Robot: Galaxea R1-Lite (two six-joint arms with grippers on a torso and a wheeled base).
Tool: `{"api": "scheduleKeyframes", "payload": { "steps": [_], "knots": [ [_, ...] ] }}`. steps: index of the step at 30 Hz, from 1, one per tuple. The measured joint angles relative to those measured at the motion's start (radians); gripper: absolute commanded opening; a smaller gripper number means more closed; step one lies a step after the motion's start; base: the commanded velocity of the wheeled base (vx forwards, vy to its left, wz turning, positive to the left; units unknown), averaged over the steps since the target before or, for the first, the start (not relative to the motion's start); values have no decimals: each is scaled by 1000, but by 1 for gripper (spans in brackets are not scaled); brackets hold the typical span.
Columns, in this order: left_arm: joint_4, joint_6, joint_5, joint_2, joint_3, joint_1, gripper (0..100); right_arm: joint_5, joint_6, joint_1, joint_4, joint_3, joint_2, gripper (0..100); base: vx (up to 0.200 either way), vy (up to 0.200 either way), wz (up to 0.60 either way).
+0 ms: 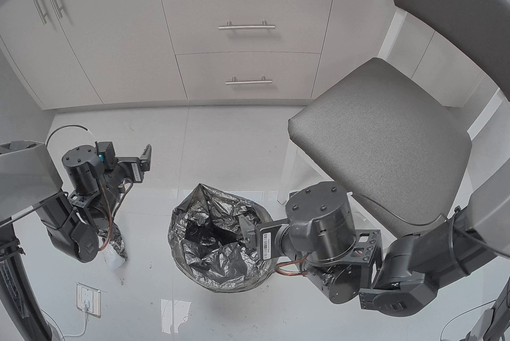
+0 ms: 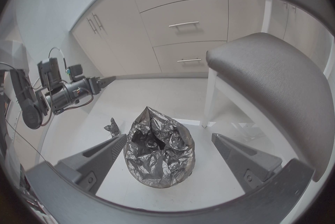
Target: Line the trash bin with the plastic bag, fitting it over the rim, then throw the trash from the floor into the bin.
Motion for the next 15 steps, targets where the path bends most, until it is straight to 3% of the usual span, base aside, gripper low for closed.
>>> {"api": "scheduleKeyframes", "payload": {
  "steps": [9, 15],
  "knots": [
    [28, -23, -22, 29, -48, 156, 100, -4, -5, -44, 0, -11, -5, 100, 0, 0, 0],
    [108, -30, -44, 104, -166, 269, 100, -4, -3, -84, 0, -14, -1, 100, 0, 0, 0]
  ]
}}
